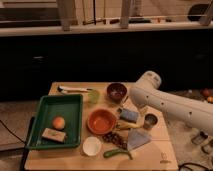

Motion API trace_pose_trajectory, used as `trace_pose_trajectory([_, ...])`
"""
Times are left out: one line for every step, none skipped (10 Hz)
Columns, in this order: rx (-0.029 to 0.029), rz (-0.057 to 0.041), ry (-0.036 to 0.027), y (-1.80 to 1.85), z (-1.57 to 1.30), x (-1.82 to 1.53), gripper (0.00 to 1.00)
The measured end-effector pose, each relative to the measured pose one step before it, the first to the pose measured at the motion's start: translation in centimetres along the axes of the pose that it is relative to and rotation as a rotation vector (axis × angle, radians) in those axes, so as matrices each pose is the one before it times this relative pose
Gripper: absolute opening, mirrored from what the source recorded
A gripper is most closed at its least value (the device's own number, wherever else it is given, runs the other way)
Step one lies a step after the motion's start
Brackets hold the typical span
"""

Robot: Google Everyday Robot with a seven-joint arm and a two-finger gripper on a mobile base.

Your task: Stack bowls on top of each other

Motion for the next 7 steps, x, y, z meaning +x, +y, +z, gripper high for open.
trace_pose_trajectory([0.00470,-0.03788,0.00257,-0.561,-0.224,-0.059,0.80])
trace_pose_trajectory([0.00081,-0.03623,0.00227,-0.516,-0.185,-0.056,0.80])
trace_pose_trajectory([0.00083,-0.03044,-0.00050,-0.761,-0.089,-0.126,0.80])
trace_pose_trajectory([-0.00120,-0.01554,-0.00347,-0.425,0.070,-0.057,0.80])
trace_pose_trajectory([-0.00610,-0.02062,-0.00047,-0.865,0.174,0.558,0.80])
trace_pose_trajectory([-0.00463,-0.01115,-0.00429,-0.793,0.264,0.351,0.80])
trace_pose_trajectory([0.00030,-0.00971,-0.00142,-0.702,0.141,0.227,0.80])
